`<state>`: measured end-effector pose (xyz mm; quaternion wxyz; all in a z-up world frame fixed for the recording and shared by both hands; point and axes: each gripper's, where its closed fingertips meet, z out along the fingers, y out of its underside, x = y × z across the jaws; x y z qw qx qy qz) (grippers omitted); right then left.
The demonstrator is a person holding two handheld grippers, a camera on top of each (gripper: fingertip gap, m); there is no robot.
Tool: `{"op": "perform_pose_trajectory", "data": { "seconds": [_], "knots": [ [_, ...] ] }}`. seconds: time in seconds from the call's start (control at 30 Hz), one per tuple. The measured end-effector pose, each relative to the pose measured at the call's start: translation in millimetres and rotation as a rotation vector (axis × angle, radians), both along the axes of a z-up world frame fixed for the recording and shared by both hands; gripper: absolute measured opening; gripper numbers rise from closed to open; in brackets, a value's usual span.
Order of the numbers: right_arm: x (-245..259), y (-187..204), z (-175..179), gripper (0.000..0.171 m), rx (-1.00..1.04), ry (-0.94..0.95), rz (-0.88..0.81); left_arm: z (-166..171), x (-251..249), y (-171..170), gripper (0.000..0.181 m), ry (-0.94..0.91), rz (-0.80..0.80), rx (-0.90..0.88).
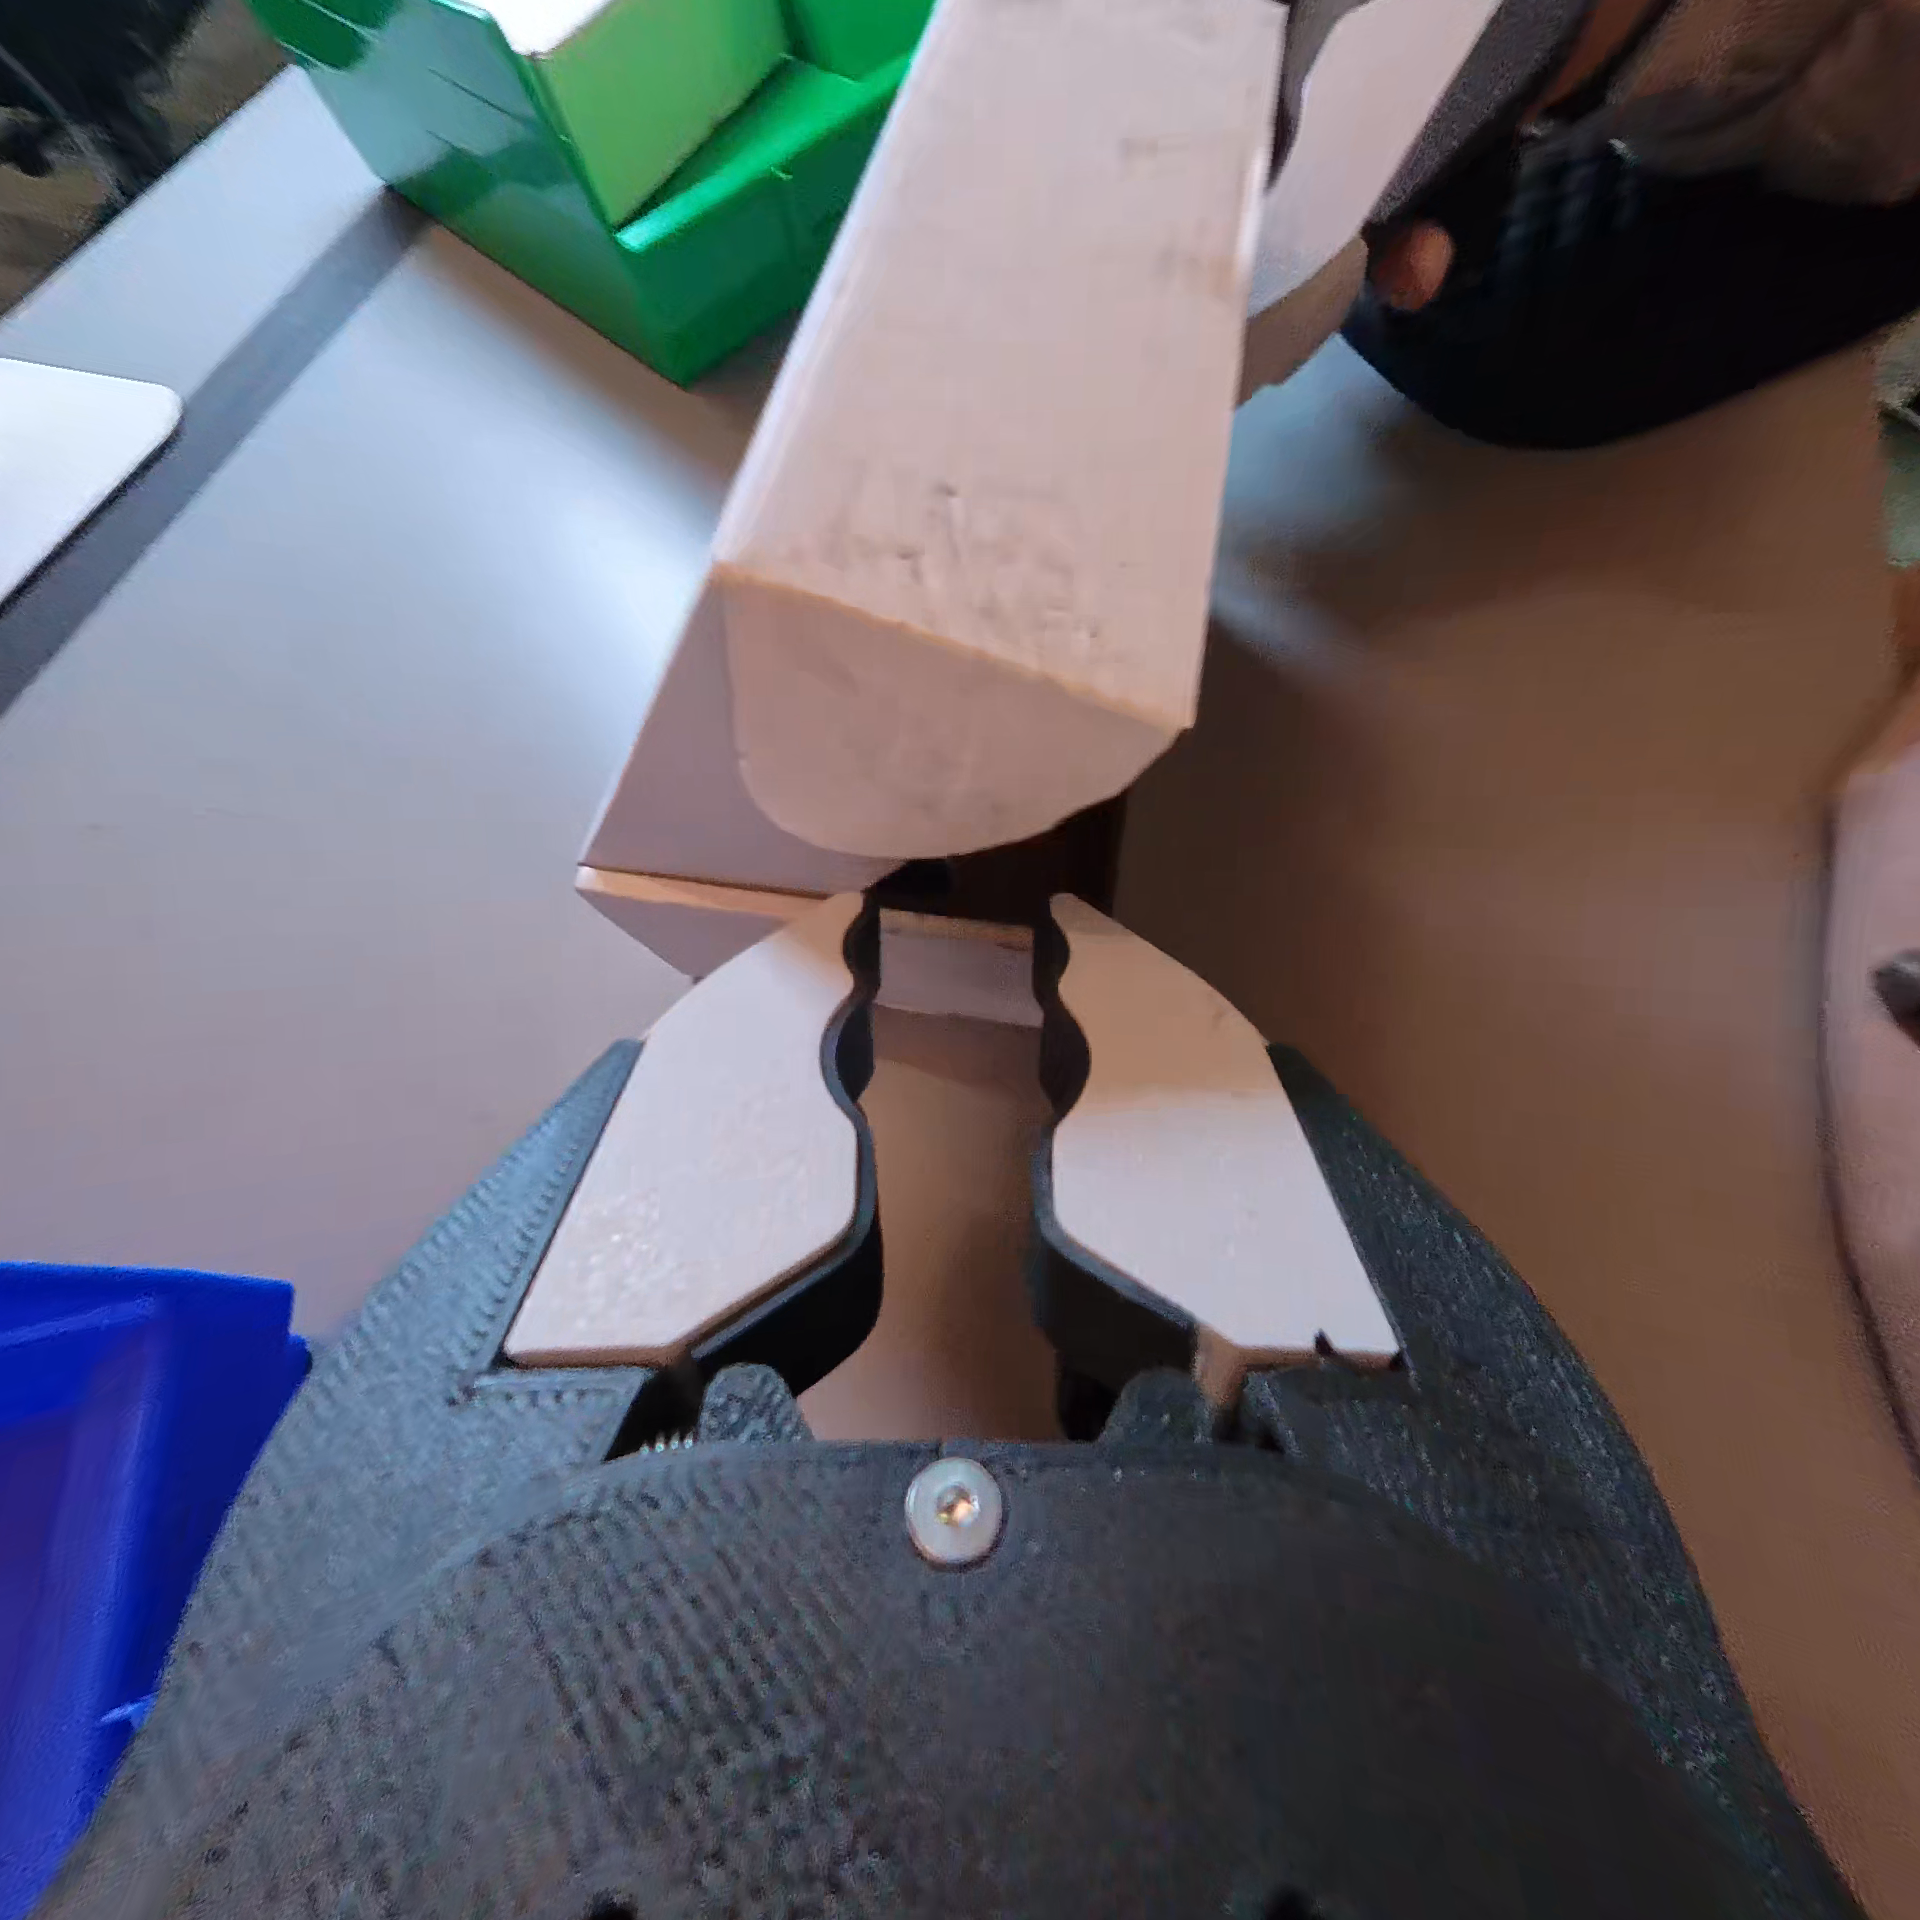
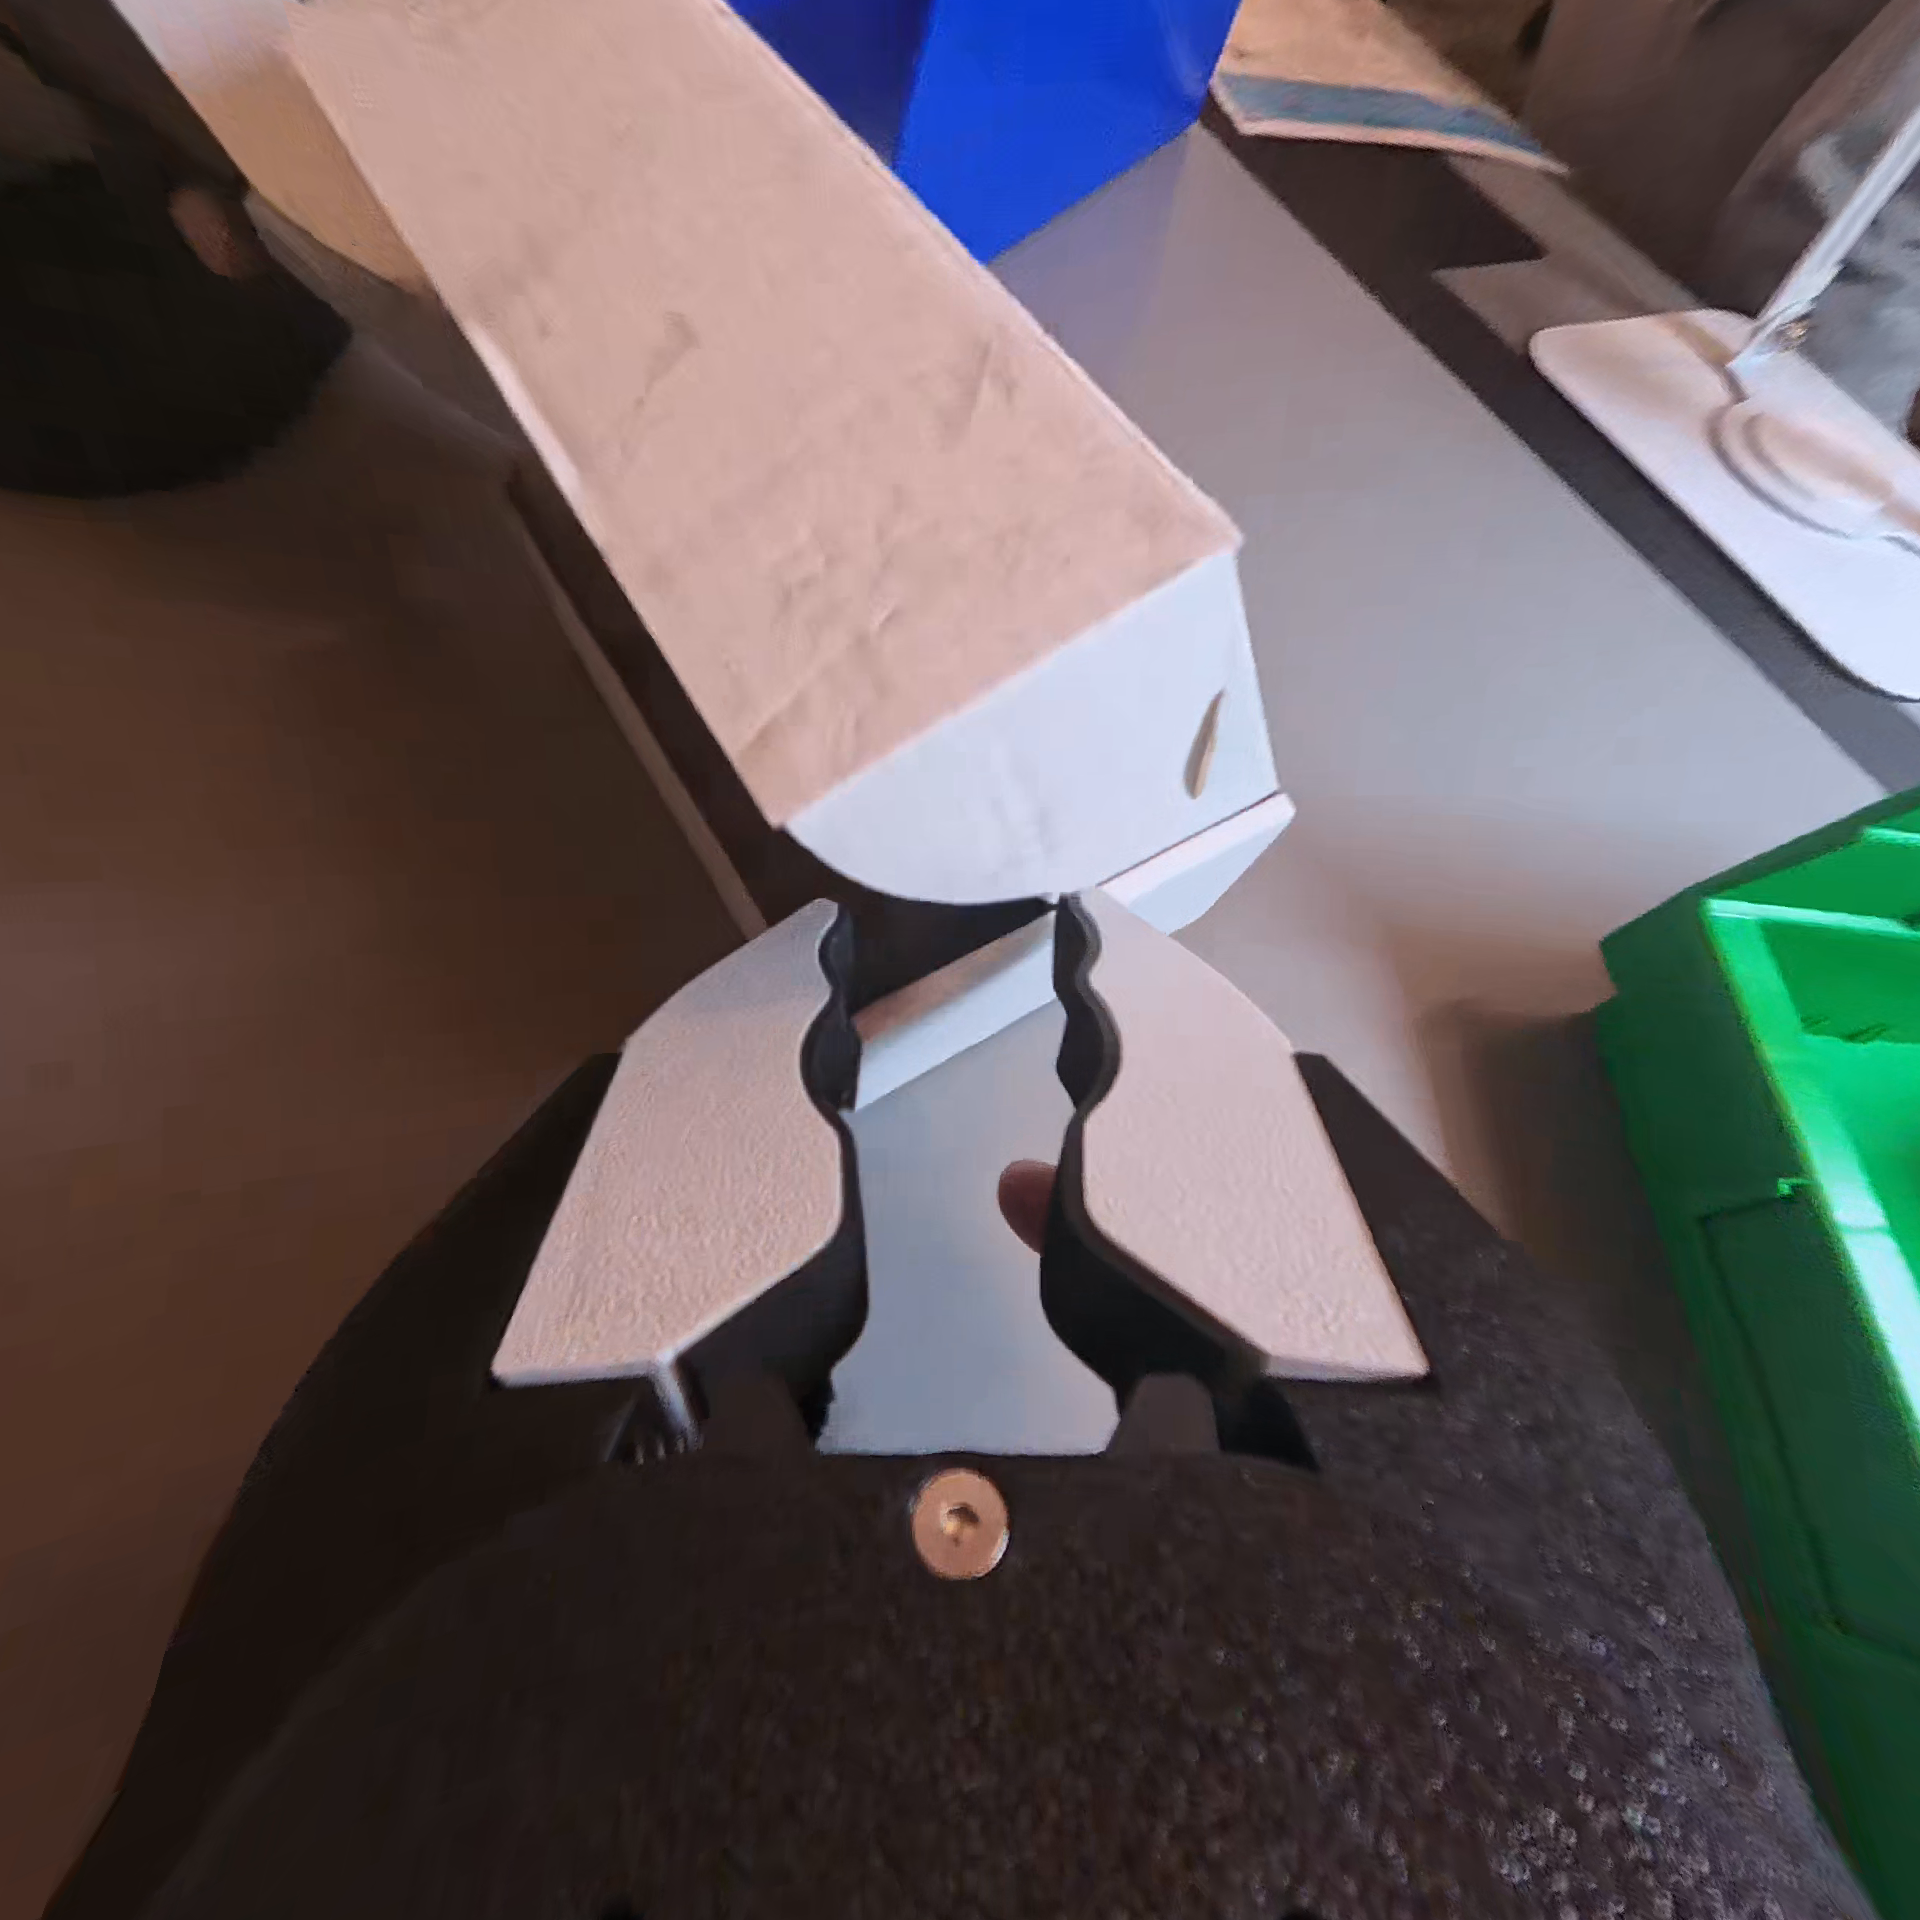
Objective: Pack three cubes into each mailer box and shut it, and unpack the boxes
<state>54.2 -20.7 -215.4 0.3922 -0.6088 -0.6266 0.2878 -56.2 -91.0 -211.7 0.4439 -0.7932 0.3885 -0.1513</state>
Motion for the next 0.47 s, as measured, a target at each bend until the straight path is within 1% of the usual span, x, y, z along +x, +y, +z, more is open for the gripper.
{"op": "perform_pose_trajectory", "data": {
  "seconds": [0.07, 0.13, 0.2, 0.27, 0.37, 0.47],
  "knots": [
    [6.2, -6.6, 3.2, 0.04, -0.034, 0.019, 0.057, 0.9, -3.3, -10.4, 0.036, -0.001, -0.059, -0.013],
    [17.0, -11.7, 5.4, 0.045, -0.031, 0.018, 0.117, 2.8, -14.2, -15.6, 0.043, 0.022, -0.076, 0.026],
    [27.2, -9.7, 10.4, 0.053, 0.029, 0.025, 0.147, 10.1, -25.9, -15.6, 0.049, 0.015, -0.056, 0.073],
    [32.5, -3.1, 20.3, 0.062, 0.111, 0.035, 0.15, 24.5, -32.3, -13.1, 0.058, 0.0, -0.04, 0.136],
    [26.6, 0.0, 45.5, 0.068, 0.213, 0.078, 0.173, 49.1, -23.5, -9.5, 0.072, 0.012, -0.07, 0.248],
    [11.2, -5.2, 61.4, 0.072, 0.306, 0.084, 0.221, 55.3, -0.3, -6.3, 0.079, 0.046, -0.133, 0.286]
  ]
}}
